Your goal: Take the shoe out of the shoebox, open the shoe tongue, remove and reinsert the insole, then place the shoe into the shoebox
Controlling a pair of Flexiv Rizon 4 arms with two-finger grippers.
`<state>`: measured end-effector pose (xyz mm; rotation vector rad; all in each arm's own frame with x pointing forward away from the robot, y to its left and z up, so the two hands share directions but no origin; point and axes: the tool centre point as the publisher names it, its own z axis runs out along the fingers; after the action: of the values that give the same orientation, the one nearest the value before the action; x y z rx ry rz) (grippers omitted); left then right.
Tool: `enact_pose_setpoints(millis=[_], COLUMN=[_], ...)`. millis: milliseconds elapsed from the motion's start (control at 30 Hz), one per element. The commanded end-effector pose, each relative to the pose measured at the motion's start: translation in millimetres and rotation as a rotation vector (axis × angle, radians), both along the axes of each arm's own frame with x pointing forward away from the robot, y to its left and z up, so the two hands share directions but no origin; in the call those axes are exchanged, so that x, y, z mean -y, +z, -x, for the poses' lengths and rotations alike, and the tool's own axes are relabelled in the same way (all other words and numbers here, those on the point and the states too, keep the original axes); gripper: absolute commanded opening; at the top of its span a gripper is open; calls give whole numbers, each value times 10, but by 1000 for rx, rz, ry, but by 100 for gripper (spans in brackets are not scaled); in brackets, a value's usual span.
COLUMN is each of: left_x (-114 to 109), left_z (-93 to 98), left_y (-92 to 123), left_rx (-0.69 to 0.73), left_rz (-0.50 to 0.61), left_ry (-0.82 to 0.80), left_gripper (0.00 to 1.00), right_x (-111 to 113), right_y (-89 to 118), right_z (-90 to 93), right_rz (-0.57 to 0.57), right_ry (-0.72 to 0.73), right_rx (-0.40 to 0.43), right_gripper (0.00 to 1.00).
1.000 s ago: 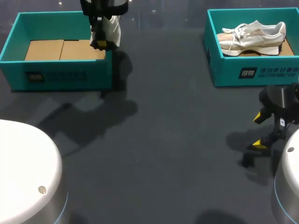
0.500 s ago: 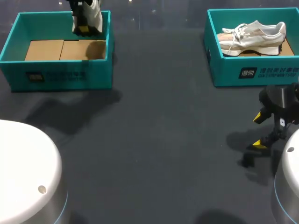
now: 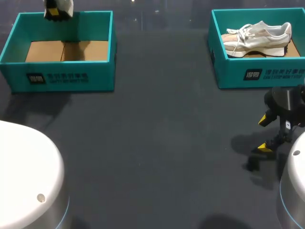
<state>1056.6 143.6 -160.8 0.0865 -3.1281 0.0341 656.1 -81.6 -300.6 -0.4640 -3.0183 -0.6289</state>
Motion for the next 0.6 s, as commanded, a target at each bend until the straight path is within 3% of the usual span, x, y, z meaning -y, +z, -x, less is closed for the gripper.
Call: enact_pose_setpoints(millis=[33, 167, 300, 333, 600], left_x=[-217, -456, -730, -781, -781], left_z=[-25, -2, 180, 199, 199], left_y=[47, 65, 170, 186, 186], left_rx=[-8, -2, 20, 52, 52], left_rz=[15, 25, 11, -34, -34], left_ry=[-31, -94, -442, -466, -466], left_gripper=[0, 0, 0, 0, 0], right_x=[-4, -4, -4, -4, -4], right_y=[1, 1, 1, 1, 1], right_z=[15, 15, 15, 15, 15], right_rz=[3, 3, 3, 3, 3], right_ry=[-2, -2, -2, -2, -2], right_rx=[2, 2, 2, 2, 2], right_gripper=[100, 100, 100, 100, 100])
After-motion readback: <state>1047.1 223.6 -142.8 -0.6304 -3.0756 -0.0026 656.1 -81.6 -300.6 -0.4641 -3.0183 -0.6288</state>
